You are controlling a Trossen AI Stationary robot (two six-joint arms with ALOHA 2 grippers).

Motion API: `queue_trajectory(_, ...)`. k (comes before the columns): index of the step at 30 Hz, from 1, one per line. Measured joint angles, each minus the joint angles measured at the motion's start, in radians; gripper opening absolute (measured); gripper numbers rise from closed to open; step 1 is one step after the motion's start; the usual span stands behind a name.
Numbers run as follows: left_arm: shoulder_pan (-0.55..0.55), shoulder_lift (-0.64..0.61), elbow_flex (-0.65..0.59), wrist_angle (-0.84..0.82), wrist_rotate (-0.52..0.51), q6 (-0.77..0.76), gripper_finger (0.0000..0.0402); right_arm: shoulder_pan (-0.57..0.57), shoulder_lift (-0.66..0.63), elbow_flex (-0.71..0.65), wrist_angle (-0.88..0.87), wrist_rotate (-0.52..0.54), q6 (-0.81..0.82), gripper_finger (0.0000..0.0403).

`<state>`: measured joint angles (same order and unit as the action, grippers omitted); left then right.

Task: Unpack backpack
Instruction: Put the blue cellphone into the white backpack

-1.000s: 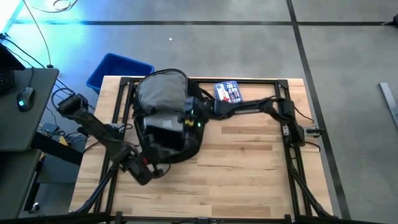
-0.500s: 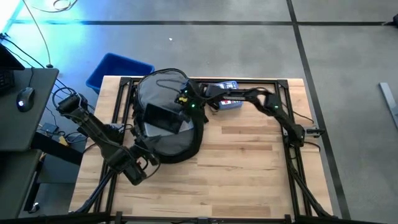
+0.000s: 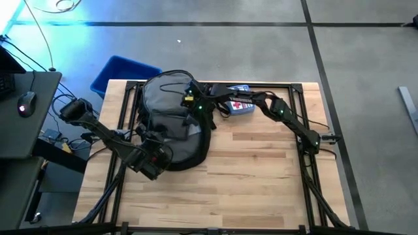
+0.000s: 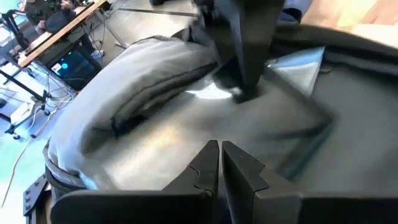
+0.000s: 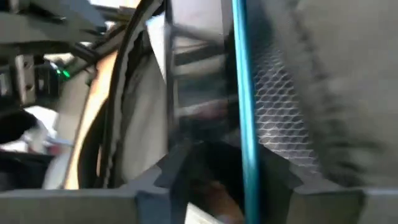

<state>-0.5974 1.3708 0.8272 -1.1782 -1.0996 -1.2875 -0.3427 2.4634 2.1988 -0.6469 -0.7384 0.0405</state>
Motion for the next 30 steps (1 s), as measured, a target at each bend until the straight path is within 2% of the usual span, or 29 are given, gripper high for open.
queue_trajectory(5,0.006,0.0,-0.024,0.019,0.0,-0.01,0.0,-0.007,0.0,0.15,-0.184,0.121,-0.153,0.0162)
queue_trajectory(11,0.029,0.0,-0.074,0.047,0.014,-0.011,0.0,-0.005,-0.064,0.111,-0.242,0.271,-0.338,0.0167)
queue_trajectory(15,0.036,0.0,-0.098,0.047,0.034,-0.011,0.0,0.035,-0.067,0.11,-0.323,0.232,-0.466,0.0167)
queue_trajectory(20,0.042,0.0,-0.132,0.045,0.047,-0.016,0.0,0.15,-0.061,0.109,-0.357,0.215,-0.58,0.0167)
queue_trajectory(22,0.042,0.0,-0.139,0.043,0.05,-0.021,0.0,0.192,-0.061,0.109,-0.342,0.281,-0.61,0.0167)
queue_trajectory(25,0.041,0.0,-0.139,0.035,0.071,-0.021,0.0,0.224,-0.06,0.109,-0.286,0.442,-0.626,0.0167)
queue_trajectory(30,0.013,-0.011,-0.139,0.024,0.132,-0.048,0.0,0.152,-0.061,0.109,-0.218,0.564,-0.569,0.0167)
